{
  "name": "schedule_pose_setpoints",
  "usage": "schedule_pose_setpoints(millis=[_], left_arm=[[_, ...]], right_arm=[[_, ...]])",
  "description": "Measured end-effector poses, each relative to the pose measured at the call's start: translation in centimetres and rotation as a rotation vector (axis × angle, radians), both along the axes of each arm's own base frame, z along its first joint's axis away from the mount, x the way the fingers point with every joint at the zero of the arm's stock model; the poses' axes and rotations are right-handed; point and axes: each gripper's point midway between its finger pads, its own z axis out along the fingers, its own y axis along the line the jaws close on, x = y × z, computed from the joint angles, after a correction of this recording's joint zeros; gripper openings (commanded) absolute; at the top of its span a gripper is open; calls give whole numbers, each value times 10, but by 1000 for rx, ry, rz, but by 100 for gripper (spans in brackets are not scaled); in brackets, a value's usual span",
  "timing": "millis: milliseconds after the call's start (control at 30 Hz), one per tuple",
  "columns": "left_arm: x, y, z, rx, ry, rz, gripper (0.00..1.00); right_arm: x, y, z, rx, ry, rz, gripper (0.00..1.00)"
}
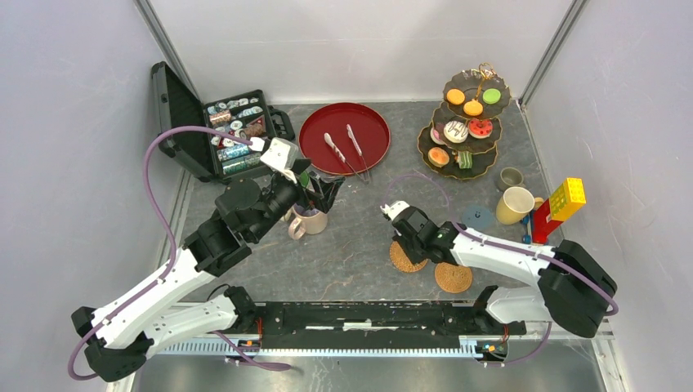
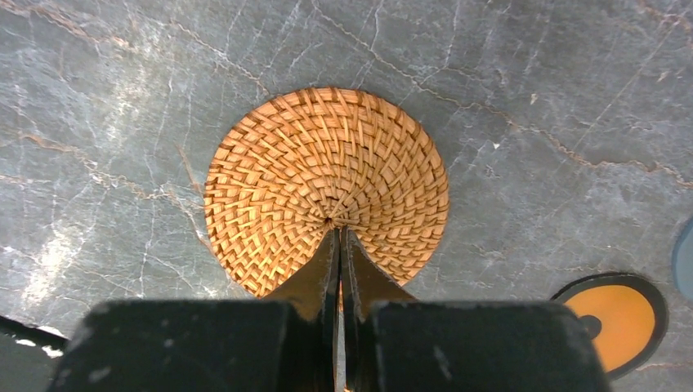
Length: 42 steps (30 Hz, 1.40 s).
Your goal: Serve the afternoon tea
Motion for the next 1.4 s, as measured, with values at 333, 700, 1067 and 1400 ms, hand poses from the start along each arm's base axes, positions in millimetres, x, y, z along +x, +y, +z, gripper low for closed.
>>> schedule_pose_setpoints(millis=[333, 700, 1067, 1400], left_arm=[[0, 0, -1, 2, 2, 0, 100], [-1, -3, -2, 4, 3, -17, 100], [0, -3, -2, 5, 4, -12, 100], [2, -6, -7, 18, 14, -10, 100]], right_arm=[[2, 3, -11, 29, -15, -44, 0], [24, 9, -12, 71, -98, -231, 0], [99, 7, -6, 55, -309, -420, 5], [170, -1, -3, 35, -357, -532, 10]])
